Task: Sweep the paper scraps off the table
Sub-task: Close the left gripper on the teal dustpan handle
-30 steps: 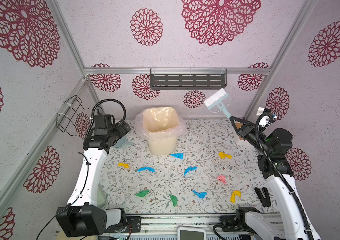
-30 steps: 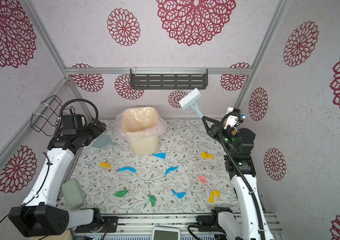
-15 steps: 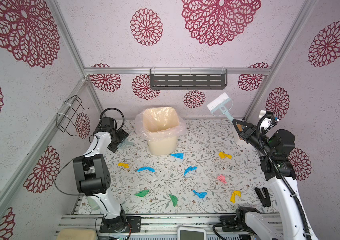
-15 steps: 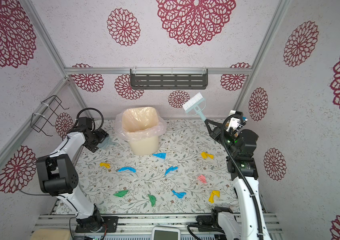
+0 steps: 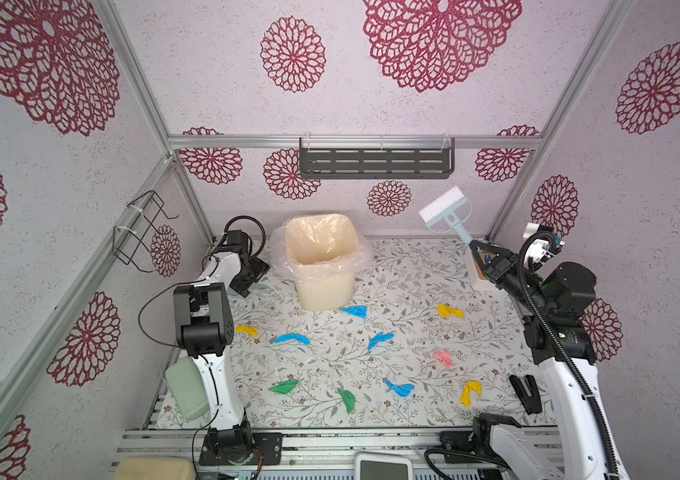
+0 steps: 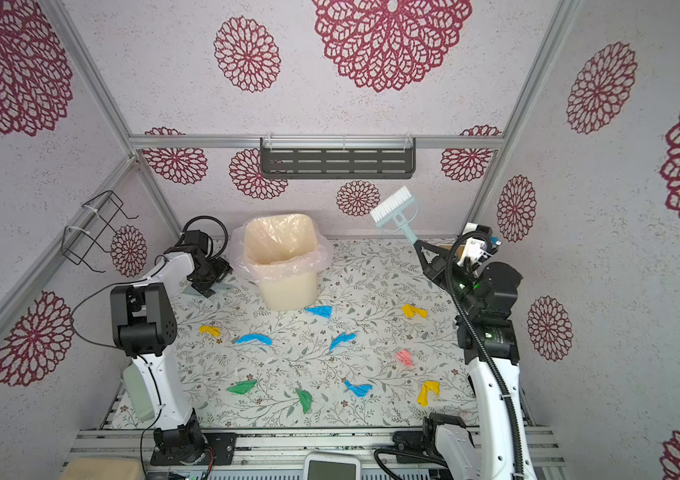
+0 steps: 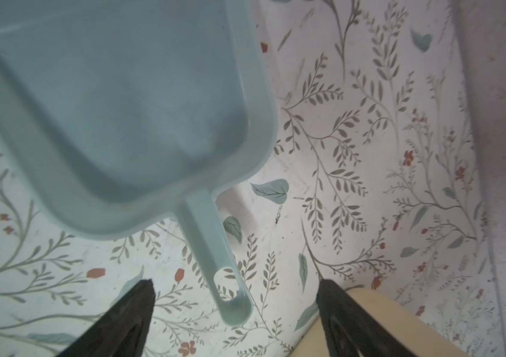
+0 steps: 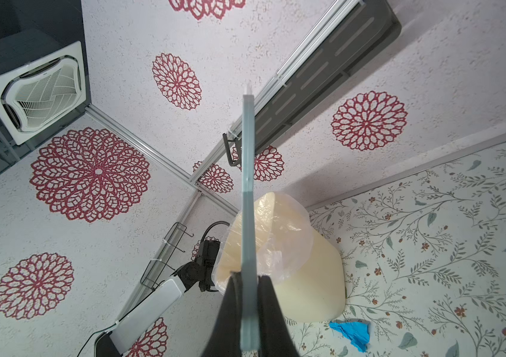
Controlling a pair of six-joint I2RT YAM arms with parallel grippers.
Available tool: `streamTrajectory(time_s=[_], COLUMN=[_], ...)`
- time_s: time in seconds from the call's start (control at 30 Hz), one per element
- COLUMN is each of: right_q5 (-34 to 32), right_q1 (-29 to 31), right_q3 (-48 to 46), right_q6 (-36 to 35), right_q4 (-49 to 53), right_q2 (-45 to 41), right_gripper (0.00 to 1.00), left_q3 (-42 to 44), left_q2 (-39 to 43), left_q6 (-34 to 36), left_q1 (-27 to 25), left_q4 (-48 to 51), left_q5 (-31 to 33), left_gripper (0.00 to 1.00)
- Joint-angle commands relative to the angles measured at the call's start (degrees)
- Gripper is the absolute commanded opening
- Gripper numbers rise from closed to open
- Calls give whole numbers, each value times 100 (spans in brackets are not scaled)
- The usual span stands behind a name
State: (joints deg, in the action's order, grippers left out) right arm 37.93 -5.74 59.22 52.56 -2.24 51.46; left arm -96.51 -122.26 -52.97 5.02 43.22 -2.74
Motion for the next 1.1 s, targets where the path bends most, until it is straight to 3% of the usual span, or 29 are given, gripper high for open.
streamTrajectory(time_s=[0.0,0.33,1.07], right_q5=[144,217,241], right_q1=[-84,-190,-252], right_q3=[28,-112,-124], right_q6=[-66,130,328], right_q4=[-136,-329,-460], right_q2=[-66,-101,-258], right_gripper=[0,0,0], left_q3=[-238,-561,-106], left_q2=[-116,-456,-348], left_q6=[-67,76,210], left_q1=[-96,-146,-90], left_q4=[284,710,855], left_q5=[222,482,483], left_gripper=[86,85,80])
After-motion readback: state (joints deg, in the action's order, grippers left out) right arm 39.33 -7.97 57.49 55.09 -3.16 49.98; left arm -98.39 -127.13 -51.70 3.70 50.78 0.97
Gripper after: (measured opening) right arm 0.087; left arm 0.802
